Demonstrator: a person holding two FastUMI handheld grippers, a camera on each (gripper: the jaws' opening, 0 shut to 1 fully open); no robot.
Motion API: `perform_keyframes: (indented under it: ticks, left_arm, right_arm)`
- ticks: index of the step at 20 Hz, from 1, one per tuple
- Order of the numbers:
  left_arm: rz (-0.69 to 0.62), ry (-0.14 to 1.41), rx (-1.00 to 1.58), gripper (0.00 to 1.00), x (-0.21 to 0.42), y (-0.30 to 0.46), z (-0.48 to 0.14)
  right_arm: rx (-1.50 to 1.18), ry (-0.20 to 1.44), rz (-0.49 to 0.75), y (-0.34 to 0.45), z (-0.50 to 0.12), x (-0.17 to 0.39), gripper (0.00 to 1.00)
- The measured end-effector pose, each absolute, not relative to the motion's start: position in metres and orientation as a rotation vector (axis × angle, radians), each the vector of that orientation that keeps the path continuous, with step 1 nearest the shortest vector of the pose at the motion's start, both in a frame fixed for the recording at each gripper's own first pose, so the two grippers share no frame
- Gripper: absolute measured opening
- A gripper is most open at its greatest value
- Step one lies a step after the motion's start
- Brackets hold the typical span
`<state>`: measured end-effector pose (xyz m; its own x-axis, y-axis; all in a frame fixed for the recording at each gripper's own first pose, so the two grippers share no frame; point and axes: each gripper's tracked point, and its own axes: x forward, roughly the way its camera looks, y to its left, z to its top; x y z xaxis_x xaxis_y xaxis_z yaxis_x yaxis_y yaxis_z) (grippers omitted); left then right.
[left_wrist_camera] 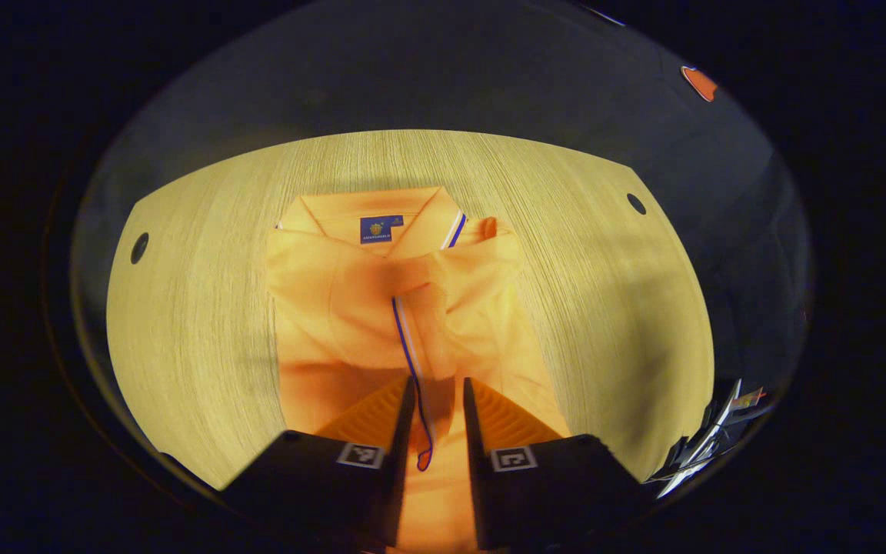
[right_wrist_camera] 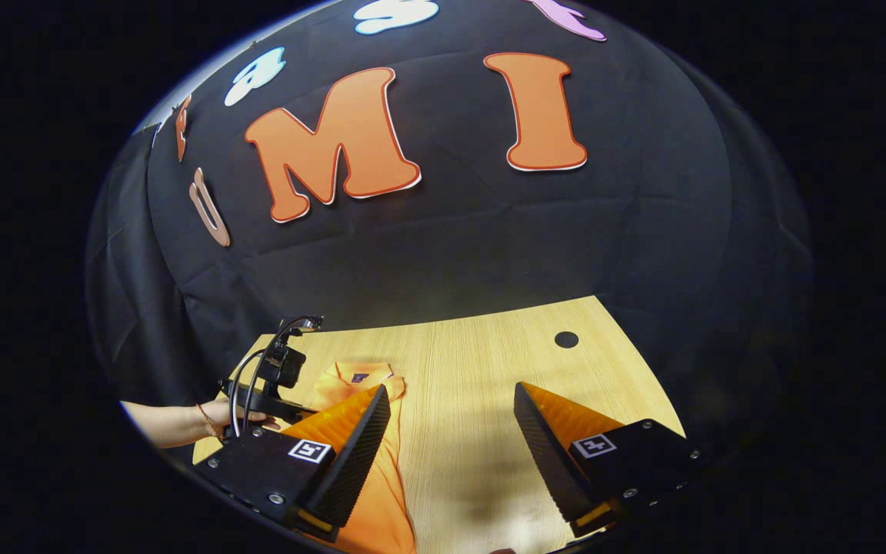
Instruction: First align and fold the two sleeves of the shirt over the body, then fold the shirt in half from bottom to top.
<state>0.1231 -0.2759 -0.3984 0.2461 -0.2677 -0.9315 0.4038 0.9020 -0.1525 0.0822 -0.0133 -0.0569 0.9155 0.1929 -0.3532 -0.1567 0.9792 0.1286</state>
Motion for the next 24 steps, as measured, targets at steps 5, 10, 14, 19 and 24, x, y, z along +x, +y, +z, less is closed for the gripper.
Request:
perform_keyframes:
  ticks: [5, 10, 14, 19, 24]
  left_arm:
    - [-0.486, 1.225, 0.097, 0.64, 0.112, -0.262, -0.379]
    - [-0.491, 1.134, 0.103, 0.99, 0.102, -0.24, -0.342]
    - [-0.491, 1.049, 0.078, 0.99, 0.083, -0.212, -0.308]
    - [-0.438, 0.972, 0.115, 0.99, 0.041, -0.159, -0.283]
    - [-0.384, 0.988, 0.135, 0.99, -0.025, -0.109, -0.287]
  right_arm:
    - [0.105, 0.371, 0.19, 0.006, -0.057, 0.086, 0.98]
    - [0.079, 0.401, 0.218, 0.036, -0.069, 0.083, 0.98]
    - [0.024, 0.437, 0.246, 0.057, -0.08, 0.07, 0.98]
    - [-0.029, 0.498, 0.25, 0.073, -0.103, 0.04, 0.98]
    - [-0.08, 0.658, 0.267, 0.089, -0.16, -0.018, 0.98]
